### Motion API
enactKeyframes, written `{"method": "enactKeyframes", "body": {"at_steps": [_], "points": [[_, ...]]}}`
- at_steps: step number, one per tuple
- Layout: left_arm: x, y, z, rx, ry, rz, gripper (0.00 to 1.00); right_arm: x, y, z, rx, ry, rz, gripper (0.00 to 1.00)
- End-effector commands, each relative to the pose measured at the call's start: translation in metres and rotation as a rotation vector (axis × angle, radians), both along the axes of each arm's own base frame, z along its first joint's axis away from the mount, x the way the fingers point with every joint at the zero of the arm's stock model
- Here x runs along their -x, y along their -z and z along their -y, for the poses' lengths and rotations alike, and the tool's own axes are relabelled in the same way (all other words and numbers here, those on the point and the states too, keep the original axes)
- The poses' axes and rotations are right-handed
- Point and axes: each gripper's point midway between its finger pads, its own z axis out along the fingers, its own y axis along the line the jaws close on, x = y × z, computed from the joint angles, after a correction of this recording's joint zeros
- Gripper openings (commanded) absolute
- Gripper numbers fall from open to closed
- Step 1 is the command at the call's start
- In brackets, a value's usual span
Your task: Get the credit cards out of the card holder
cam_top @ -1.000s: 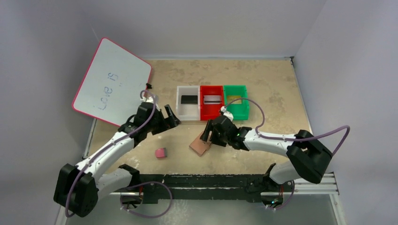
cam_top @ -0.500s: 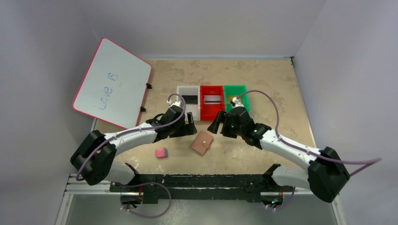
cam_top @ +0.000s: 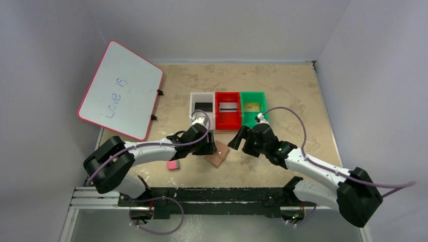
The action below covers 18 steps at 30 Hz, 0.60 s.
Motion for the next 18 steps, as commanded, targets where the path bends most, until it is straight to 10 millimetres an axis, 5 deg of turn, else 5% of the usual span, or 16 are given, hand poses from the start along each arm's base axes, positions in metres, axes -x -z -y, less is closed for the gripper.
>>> {"method": "enactKeyframes", "body": {"at_steps": [1,6,9,18], "points": [[0.01,-0.012,0.005,0.078,0.005,0.048,0.54,0.008,0.008,-0.03,-0.149,-0.049,-0.065,0.81],[0.037,-0.014,-0.003,0.118,-0.008,0.056,0.46,0.009,0.003,-0.035,-0.085,0.041,-0.062,0.74],[0.045,-0.027,-0.004,0.161,-0.003,0.069,0.46,0.012,-0.01,-0.056,-0.093,0.009,-0.049,0.72],[0.031,-0.027,-0.011,0.124,-0.043,0.139,0.47,-0.007,0.03,-0.05,0.302,0.032,-0.135,0.66]]}}
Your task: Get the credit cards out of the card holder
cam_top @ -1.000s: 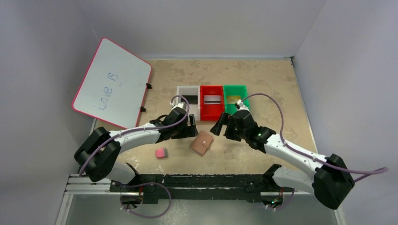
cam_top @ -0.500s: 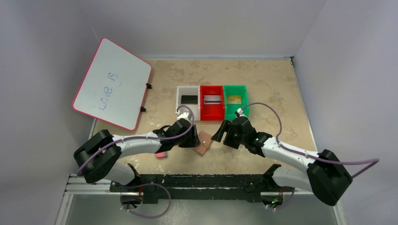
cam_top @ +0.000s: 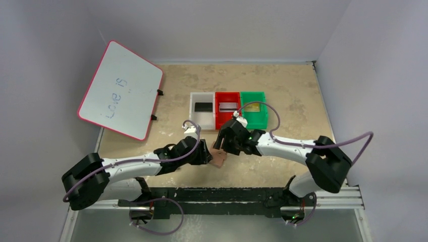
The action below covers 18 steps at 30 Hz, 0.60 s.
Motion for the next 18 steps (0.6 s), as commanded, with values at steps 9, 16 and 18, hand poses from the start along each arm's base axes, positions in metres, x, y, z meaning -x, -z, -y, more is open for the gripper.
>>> {"method": "enactKeyframes", "body": {"at_steps": [9,16,18], "points": [[-0.021,-0.001,-0.001,0.011,-0.086,0.079,0.48,-0.002,0.016,0.022,0.293,0.083,-0.036,0.66],[-0.024,0.005,0.006,0.056,-0.101,0.085,0.5,0.007,0.026,0.009,0.273,0.061,-0.07,0.68],[-0.023,0.011,0.005,0.046,-0.111,0.068,0.5,0.004,0.025,0.0,0.261,0.056,-0.079,0.68]]}}
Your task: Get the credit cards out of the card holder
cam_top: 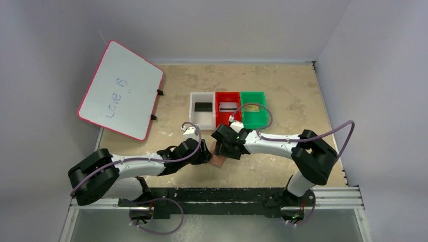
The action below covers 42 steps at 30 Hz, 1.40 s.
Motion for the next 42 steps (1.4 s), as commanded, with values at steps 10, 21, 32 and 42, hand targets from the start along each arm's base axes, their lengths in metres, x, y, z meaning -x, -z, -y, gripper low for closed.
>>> {"method": "enactKeyframes", "body": {"at_steps": [10,21,32,42], "points": [[0.005,0.03,0.001,-0.01,-0.022,-0.035,0.39,-0.006,-0.001,-0.009,-0.004,0.07,-0.009,0.51],[0.007,0.052,-0.018,-0.122,-0.111,-0.053,0.26,0.0,-0.007,-0.007,-0.052,0.053,-0.001,0.2],[0.008,0.057,-0.025,-0.183,-0.141,-0.052,0.22,0.019,-0.005,0.018,-0.042,0.03,-0.016,0.17],[0.006,0.035,-0.019,-0.131,-0.134,-0.011,0.26,0.042,0.004,0.052,-0.071,0.101,-0.024,0.31]]}}
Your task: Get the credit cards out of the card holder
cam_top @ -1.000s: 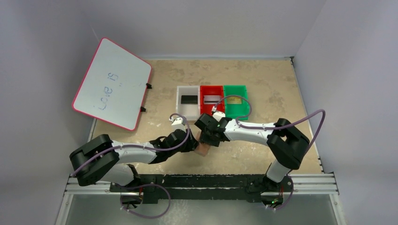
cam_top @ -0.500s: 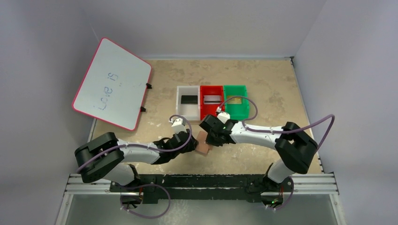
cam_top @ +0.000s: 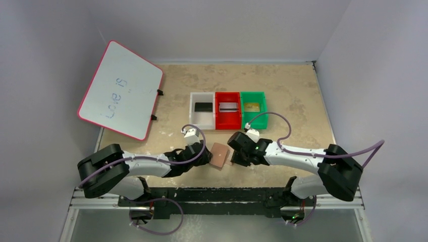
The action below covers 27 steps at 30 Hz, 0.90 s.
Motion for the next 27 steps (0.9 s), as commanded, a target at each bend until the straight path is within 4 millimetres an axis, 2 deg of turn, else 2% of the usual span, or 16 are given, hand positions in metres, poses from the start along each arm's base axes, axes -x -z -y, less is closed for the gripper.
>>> {"method": "enactKeyframes", "body": {"at_steps": [1,6,12,18,22,25,27], "points": [[0.015,0.023,-0.03,-0.136,0.009,-0.047,0.27,0.016,0.007,0.015,-0.008,0.044,-0.038,0.31],[0.015,0.021,-0.031,-0.128,-0.001,-0.038,0.29,0.028,0.013,0.011,-0.081,0.031,-0.07,0.37],[0.018,0.015,-0.024,-0.113,0.026,-0.032,0.31,0.022,0.004,0.005,-0.128,0.014,-0.025,0.45],[0.02,0.009,-0.016,-0.108,0.045,-0.024,0.33,0.014,-0.001,0.001,-0.147,0.018,0.012,0.45],[0.022,0.009,-0.011,-0.116,0.051,-0.018,0.33,-0.003,-0.009,-0.006,-0.199,0.033,0.071,0.43],[0.023,0.01,-0.009,-0.127,0.052,-0.016,0.33,-0.011,-0.011,-0.004,-0.212,0.047,0.084,0.39],[0.023,0.011,-0.008,-0.141,0.051,-0.016,0.33,-0.01,-0.01,-0.002,-0.207,0.045,0.076,0.35]]}}
